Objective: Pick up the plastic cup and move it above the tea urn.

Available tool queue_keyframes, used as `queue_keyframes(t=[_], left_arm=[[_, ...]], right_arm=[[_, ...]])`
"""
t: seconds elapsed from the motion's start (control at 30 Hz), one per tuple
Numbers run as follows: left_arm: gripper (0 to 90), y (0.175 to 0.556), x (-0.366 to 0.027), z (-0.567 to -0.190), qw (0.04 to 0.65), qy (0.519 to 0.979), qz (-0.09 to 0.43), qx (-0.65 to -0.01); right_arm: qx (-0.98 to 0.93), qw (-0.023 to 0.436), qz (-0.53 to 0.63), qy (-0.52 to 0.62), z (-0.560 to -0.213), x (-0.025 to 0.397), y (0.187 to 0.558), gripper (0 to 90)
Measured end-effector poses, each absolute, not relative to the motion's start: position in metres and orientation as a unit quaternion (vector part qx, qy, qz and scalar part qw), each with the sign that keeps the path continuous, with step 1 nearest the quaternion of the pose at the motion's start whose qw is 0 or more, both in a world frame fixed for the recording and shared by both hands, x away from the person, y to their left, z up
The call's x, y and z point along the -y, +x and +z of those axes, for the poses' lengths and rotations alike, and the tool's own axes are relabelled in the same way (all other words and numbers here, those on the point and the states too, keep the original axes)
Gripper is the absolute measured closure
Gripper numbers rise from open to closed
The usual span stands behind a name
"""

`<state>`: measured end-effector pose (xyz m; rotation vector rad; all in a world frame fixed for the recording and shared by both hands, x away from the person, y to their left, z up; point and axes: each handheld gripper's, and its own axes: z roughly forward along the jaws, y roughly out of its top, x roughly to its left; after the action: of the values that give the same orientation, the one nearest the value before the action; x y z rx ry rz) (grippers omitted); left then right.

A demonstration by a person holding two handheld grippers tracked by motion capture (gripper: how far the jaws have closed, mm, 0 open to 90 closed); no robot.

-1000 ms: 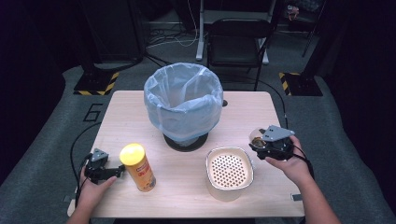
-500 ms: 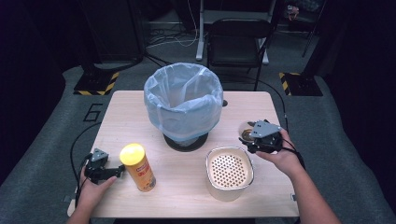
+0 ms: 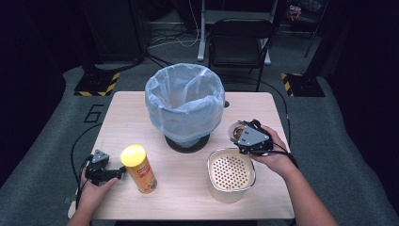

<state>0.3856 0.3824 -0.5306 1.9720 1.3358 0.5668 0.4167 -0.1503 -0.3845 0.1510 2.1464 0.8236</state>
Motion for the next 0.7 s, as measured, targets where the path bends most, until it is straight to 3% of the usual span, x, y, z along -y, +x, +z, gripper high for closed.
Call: queue_keyframes(t=[0.7], left_arm=[[12.0,0.386,-0.382,-0.531,0.339,0.758,0.218,-0.513]], right_arm=[[-0.843,0.479,0.242,-0.023,-0.394,0.135,0.400,36.5]])
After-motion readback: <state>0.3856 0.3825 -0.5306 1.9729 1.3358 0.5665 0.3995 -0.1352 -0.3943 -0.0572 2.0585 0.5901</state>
